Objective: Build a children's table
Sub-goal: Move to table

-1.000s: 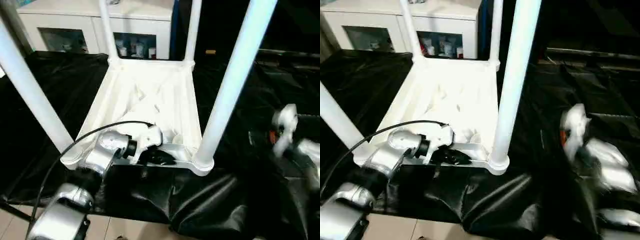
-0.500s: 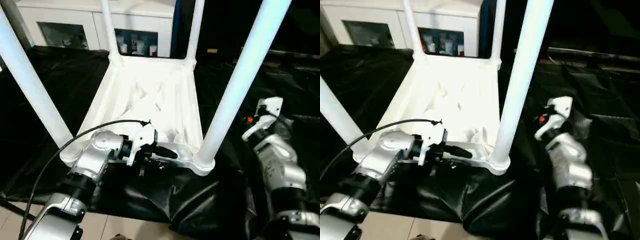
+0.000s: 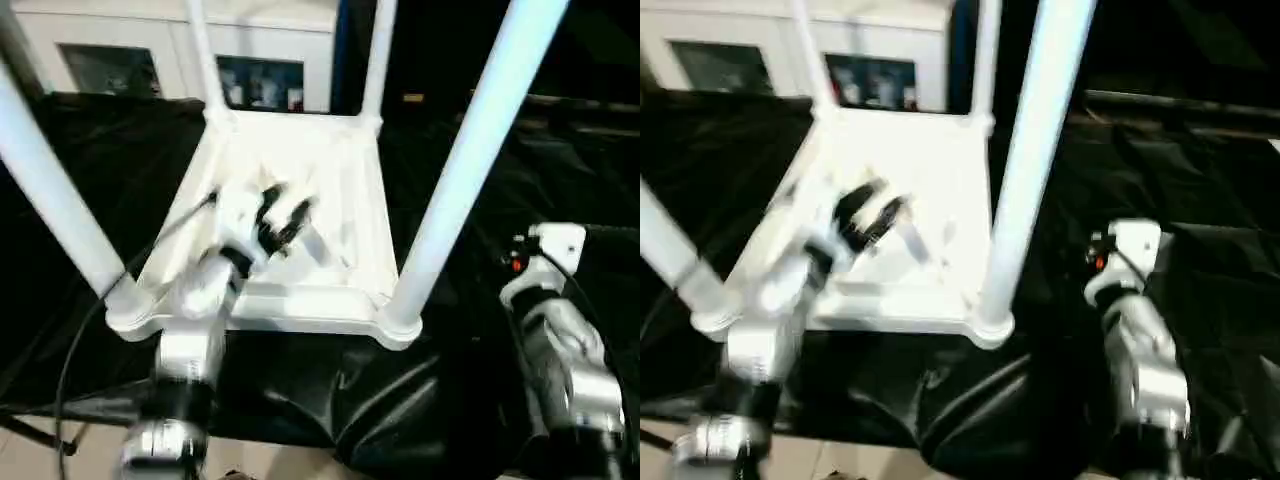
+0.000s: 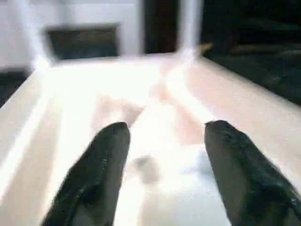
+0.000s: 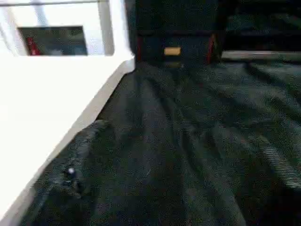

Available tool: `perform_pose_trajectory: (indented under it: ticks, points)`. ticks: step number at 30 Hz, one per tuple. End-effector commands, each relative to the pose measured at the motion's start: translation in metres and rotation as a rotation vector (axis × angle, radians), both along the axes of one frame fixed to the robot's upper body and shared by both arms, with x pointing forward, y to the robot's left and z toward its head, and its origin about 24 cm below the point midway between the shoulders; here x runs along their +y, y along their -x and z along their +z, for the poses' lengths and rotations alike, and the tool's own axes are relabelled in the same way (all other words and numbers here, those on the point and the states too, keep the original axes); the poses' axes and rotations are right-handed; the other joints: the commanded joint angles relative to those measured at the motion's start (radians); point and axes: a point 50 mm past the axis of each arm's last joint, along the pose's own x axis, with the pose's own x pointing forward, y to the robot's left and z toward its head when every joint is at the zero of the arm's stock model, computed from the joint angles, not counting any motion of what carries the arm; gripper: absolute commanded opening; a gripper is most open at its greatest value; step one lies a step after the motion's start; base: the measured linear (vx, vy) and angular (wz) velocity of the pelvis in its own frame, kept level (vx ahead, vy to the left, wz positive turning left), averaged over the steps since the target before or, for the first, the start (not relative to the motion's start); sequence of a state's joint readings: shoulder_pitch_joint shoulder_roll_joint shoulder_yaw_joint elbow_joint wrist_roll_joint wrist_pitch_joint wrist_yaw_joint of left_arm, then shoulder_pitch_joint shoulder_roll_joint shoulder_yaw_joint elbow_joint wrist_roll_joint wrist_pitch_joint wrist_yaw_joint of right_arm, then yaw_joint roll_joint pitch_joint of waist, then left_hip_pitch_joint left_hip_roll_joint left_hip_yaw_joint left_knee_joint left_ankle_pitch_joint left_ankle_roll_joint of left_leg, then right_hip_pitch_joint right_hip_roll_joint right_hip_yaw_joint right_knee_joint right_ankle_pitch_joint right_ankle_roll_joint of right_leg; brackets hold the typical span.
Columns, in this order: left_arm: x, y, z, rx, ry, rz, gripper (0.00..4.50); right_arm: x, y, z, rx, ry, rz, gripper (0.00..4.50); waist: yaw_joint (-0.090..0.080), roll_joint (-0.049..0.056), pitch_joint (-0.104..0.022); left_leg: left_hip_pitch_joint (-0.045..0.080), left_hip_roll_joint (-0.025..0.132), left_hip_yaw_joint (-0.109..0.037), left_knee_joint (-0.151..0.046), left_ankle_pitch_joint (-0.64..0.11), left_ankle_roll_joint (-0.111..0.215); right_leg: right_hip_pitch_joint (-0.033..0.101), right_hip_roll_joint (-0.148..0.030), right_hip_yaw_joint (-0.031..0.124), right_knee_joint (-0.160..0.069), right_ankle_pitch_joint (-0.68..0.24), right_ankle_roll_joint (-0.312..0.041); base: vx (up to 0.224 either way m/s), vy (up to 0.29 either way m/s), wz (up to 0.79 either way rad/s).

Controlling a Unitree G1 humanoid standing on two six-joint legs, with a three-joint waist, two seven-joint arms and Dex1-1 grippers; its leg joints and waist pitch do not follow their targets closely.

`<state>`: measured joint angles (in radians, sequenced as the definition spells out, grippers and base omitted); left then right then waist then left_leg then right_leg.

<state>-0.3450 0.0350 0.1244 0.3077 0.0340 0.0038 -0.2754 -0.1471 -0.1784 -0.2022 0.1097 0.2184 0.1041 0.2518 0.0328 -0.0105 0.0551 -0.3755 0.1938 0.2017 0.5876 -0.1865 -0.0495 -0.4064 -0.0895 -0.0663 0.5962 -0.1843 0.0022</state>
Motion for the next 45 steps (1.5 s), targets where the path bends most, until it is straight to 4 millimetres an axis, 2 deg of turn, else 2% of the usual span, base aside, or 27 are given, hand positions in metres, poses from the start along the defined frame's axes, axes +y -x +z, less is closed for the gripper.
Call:
perform_pose_trajectory:
  ticks: [1, 11, 12, 13, 14, 16, 17, 18, 20, 21, 22, 23, 24, 25, 26, 27, 28, 29, 30, 31, 32, 33, 35, 36, 37, 41, 45]
  points:
    - [0.008, 0.006, 0.013, -0.065, 0.064, 0.043, 3.04, 0.008, 0.006, -0.003, 0.031, 0.026, 0.009, 3.95, 0.005, -0.010, -0.061, 0.009, 0.039, -0.019, -0.070, -0.209, 0.060, 0.041, -0.047, 0.042, -0.082, -0.261, -0.155, 0.000, 0.000, 0.00]
    - [0.017, 0.029, -0.002, -0.045, 0.001, 0.050, 3.04, 0.021, 0.015, -0.012, 0.079, 0.021, 0.064, 3.95, 0.007, 0.011, -0.059, 0.013, 0.039, -0.024, -0.078, -0.288, 0.015, 0.036, -0.042, 0.046, -0.083, -0.236, -0.135, 0.000, 0.000, 0.00]
    - [0.016, 0.029, -0.004, -0.021, -0.002, 0.048, 3.04, 0.022, 0.016, -0.012, 0.080, 0.019, 0.063, 3.95, 0.010, 0.029, -0.059, 0.015, 0.039, -0.026, -0.079, -0.290, 0.008, 0.036, -0.043, 0.046, -0.080, -0.227, -0.139, 0.000, 0.000, 0.00]
    - [0.013, 0.032, -0.007, 0.008, 0.016, 0.038, 3.04, 0.022, 0.019, -0.013, 0.087, 0.012, 0.056, 3.95, 0.005, 0.022, -0.060, 0.001, 0.038, -0.026, -0.074, -0.214, 0.018, 0.034, -0.037, 0.046, -0.078, -0.117, -0.154, 0.000, 0.000, 0.00]
    - [0.013, 0.032, -0.007, 0.010, 0.016, 0.038, 3.04, 0.023, 0.019, -0.013, 0.087, 0.012, 0.056, 3.95, 0.007, 0.027, -0.069, -0.005, 0.033, -0.026, -0.061, -0.109, 0.041, 0.033, -0.033, 0.043, -0.064, 0.011, -0.178, 0.000, 0.000, 0.00]
    - [0.012, 0.032, -0.007, 0.016, 0.024, 0.036, 3.04, 0.023, 0.020, -0.013, 0.090, 0.010, 0.054, 3.95, 0.009, 0.021, -0.111, -0.038, -0.011, -0.017, 0.007, 0.420, 0.248, 0.006, -0.004, 0.015, -0.011, 0.630, -0.281, 0.000, 0.000, 0.00]
    - [0.013, 0.033, -0.007, 0.021, 0.019, 0.033, 3.04, 0.024, 0.022, -0.012, 0.089, 0.008, 0.062, 3.95, 0.009, 0.022, -0.127, -0.059, -0.032, -0.017, 0.029, 0.494, 0.327, -0.010, 0.003, 0.002, -0.010, 0.753, -0.295, -0.083, 0.021, 0.03]
    - [0.014, 0.035, -0.006, 0.015, 0.017, 0.033, 3.04, 0.026, 0.024, -0.012, 0.090, 0.009, 0.077, 3.95, 0.012, 0.025, -0.125, -0.067, -0.031, -0.018, 0.032, 0.467, 0.348, -0.024, -0.001, -0.001, -0.018, 0.738, -0.305, -0.083, 0.021, 0.03]
    - [0.017, 0.039, -0.004, 0.001, 0.034, 0.028, 3.04, 0.025, 0.029, -0.015, 0.114, 0.040, 0.106, 3.95, 0.010, 0.030, -0.118, -0.081, -0.021, -0.017, 0.027, 0.221, 0.366, -0.037, -0.012, -0.014, -0.061, 0.408, -0.288, -0.147, 0.018, 0.03]
    - [0.017, 0.040, -0.004, 0.000, 0.036, 0.027, 3.04, 0.024, 0.030, -0.015, 0.116, 0.043, 0.108, 3.95, 0.008, 0.036, -0.098, -0.057, 0.001, -0.015, 0.016, -0.127, 0.288, -0.042, -0.028, -0.021, -0.109, -0.126, -0.228, -0.167, 0.018, 0.01]
    - [0.018, 0.042, -0.004, -0.002, 0.032, 0.014, 3.04, 0.022, 0.033, -0.017, 0.129, 0.058, 0.111, 3.95, -0.015, 0.047, -0.061, -0.007, 0.014, -0.021, 0.008, -0.467, 0.156, -0.062, -0.026, -0.055, -0.149, -0.615, -0.096, -0.196, 0.033, -0.07]
    - [0.019, 0.045, -0.005, 0.000, 0.026, 0.005, 3.04, 0.019, 0.036, -0.020, 0.142, 0.062, 0.105, 3.95, -0.048, 0.069, -0.013, 0.026, 0.042, -0.040, -0.031, -0.801, 0.015, -0.074, 0.037, -0.175, -0.179, -0.795, 0.087, -0.111, 0.028, -0.19]
    - [0.020, 0.046, -0.006, 0.003, 0.020, 0.002, 3.04, 0.016, 0.038, -0.022, 0.160, 0.066, 0.094, 3.95, 0.003, 0.105, -0.008, -0.122, 0.107, -0.038, -0.193, -0.968, -0.029, 0.081, 0.031, -0.128, 0.158, -0.572, 0.026, -0.111, 0.028, -0.19]
    - [0.024, 0.047, -0.004, -0.018, -0.013, 0.018, 3.04, 0.013, 0.041, -0.024, 0.171, 0.076, 0.088, 3.95, 0.108, 0.106, -0.012, -0.181, 0.034, 0.091, -0.219, -1.062, -0.165, 0.124, 0.064, -0.146, 0.215, -0.381, -0.050, -0.008, 0.064, -0.01]
    - [0.027, 0.048, -0.003, -0.034, -0.036, 0.032, 3.21, 0.011, 0.043, -0.025, 0.176, 0.084, 0.085, 3.96, 0.123, 0.090, -0.019, -0.173, 0.044, 0.096, -0.202, -0.982, -0.131, 0.131, 0.055, -0.105, 0.231, -0.411, -0.043, -0.011, -0.045, 0.18]
    - [0.029, 0.048, -0.002, -0.039, -0.030, 0.034, 3.37, 0.010, 0.044, -0.026, 0.181, 0.081, 0.084, 4.14, 0.084, 0.020, -0.075, -0.054, 0.068, 0.092, -0.054, -0.553, -0.134, 0.080, -0.031, 0.030, 0.176, -0.841, 0.040, -0.011, -0.045, 0.18]
    - [0.036, 0.049, 0.001, -0.048, -0.005, 0.032, 3.37, 0.007, 0.047, -0.026, 0.184, 0.073, 0.087, 4.24, 0.085, -0.002, -0.043, -0.003, 0.000, -0.059, 0.188, -0.103, -0.021, -0.035, -0.164, 0.127, -0.101, -1.151, 0.060, -0.006, -0.170, 0.14]
    - [0.036, 0.049, 0.001, -0.048, -0.005, 0.032, 3.37, 0.007, 0.047, -0.026, 0.184, 0.073, 0.087, 4.24, 0.085, -0.004, -0.021, -0.080, -0.038, -0.075, 0.184, -0.032, 0.037, 0.031, -0.107, 0.159, -0.100, -1.094, 0.062, 0.017, -0.068, 0.08]
    - [0.038, 0.050, 0.002, -0.044, 0.010, 0.025, 3.37, 0.006, 0.047, -0.026, 0.182, 0.068, 0.091, 4.33, 0.103, -0.005, -0.011, -0.103, -0.049, -0.102, 0.136, 0.008, 0.033, 0.097, -0.088, 0.131, -0.069, -0.824, 0.021, 0.017, -0.068, 0.08]
    - [0.043, 0.055, 0.001, -0.019, -0.032, 0.000, 3.44, 0.007, 0.048, -0.025, 0.173, 0.052, 0.131, 4.42, 0.117, 0.021, -0.033, 0.006, 0.008, -0.093, 0.060, -0.074, 0.002, 0.050, -0.053, 0.116, -0.043, -0.593, -0.046, -0.081, 0.003, 0.41]
    - [0.045, 0.057, 0.000, -0.008, -0.052, 0.003, 3.76, 0.008, 0.048, -0.024, 0.168, 0.045, 0.158, 4.50, 0.107, 0.019, -0.020, 0.039, 0.024, -0.091, 0.037, -0.177, 0.003, 0.020, -0.026, 0.102, -0.032, -0.555, -0.087, -0.157, 0.006, 0.47]
    - [0.047, 0.058, 0.000, -0.005, -0.059, 0.006, 3.76, 0.009, 0.048, -0.024, 0.165, 0.045, 0.174, 4.50, 0.091, 0.037, -0.047, 0.028, 0.046, -0.092, -0.008, -0.186, 0.003, 0.063, -0.025, 0.089, -0.005, -0.339, -0.143, -0.157, 0.006, 0.47]
    - [0.055, 0.064, 0.002, -0.003, -0.101, 0.027, 4.09, 0.014, 0.049, -0.020, 0.144, 0.042, 0.289, 4.50, 0.078, 0.045, -0.056, 0.021, 0.076, -0.096, -0.043, -0.113, 0.067, 0.076, -0.031, 0.066, 0.007, 0.008, -0.163, -0.042, 0.023, 0.05]
    - [0.058, 0.065, 0.003, -0.001, -0.112, 0.028, 4.09, 0.017, 0.049, -0.017, 0.132, 0.021, 0.328, 4.50, 0.073, 0.031, -0.054, 0.016, 0.075, -0.095, -0.048, -0.126, 0.078, 0.081, -0.038, 0.066, 0.003, 0.033, -0.167, -0.028, 0.091, 0.02]
    - [0.058, 0.065, 0.003, -0.001, -0.112, 0.028, 4.09, 0.017, 0.049, -0.017, 0.132, 0.021, 0.328, 4.50, 0.073, 0.040, -0.055, 0.013, 0.066, -0.089, -0.049, -0.148, 0.084, 0.083, -0.049, 0.068, -0.002, 0.056, -0.175, -0.017, 0.092, 0.00]
    - [0.064, 0.065, 0.006, 0.003, -0.064, 0.031, 4.28, 0.029, 0.047, -0.011, 0.102, -0.036, 0.429, 4.50, 0.058, 0.029, -0.061, -0.001, 0.056, -0.083, -0.055, -0.124, 0.090, 0.095, -0.054, 0.061, -0.008, 0.104, -0.163, -0.021, 0.083, -0.04]
    - [0.066, 0.050, 0.011, 0.000, 0.070, 0.034, 4.40, 0.047, 0.048, -0.002, 0.073, -0.094, 0.573, 4.50, 0.048, 0.022, -0.046, 0.006, 0.051, -0.073, -0.073, -0.298, 0.020, 0.082, -0.063, 0.066, -0.039, -0.177, -0.165, -0.037, 0.030, -0.06]
